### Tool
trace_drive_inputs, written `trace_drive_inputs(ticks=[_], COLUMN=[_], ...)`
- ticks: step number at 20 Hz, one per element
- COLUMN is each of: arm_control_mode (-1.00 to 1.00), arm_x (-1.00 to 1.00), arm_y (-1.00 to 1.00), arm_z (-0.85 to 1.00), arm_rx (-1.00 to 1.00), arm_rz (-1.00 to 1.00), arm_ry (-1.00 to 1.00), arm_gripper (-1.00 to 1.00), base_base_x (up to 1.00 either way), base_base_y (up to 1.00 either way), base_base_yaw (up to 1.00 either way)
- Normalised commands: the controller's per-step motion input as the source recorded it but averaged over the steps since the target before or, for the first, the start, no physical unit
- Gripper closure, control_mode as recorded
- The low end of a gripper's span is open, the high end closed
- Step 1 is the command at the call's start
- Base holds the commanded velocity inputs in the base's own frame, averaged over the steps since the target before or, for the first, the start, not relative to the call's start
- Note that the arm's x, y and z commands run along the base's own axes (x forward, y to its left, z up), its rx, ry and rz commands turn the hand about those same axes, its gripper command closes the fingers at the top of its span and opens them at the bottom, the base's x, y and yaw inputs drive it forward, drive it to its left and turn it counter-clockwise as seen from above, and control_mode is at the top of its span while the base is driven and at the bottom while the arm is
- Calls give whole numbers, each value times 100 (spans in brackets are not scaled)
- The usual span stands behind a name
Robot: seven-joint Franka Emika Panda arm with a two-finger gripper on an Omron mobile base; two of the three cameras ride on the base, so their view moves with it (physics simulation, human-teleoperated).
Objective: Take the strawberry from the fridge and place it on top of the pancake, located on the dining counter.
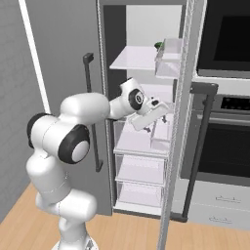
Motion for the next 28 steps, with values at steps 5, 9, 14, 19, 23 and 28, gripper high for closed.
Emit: trace_drive_inputs(ticks=[5, 9, 14, 19, 23, 28], arm_control_mode=[-100, -100, -100, -100, -100, -100], arm_x=[0, -14, -37, -53, -33, -24], arm_y=[-59, -1, 51, 99, 100, 100], arm_z=[-8, 0, 25, 23, 17, 7], arm_rx=[0, 4, -1, -4, 3, 31], arm_rz=[2, 2, 12, 9, 5, 0], arm_ry=[-5, 0, 0, -5, -11, -28], arm_gripper=[-100, -100, -100, -100, -100, -100], base_base_x=[0, 0, 0, 0, 0, 0], base_base_y=[0, 0, 0, 0, 0, 0], base_base_yaw=[0, 0, 0, 0, 0, 0])
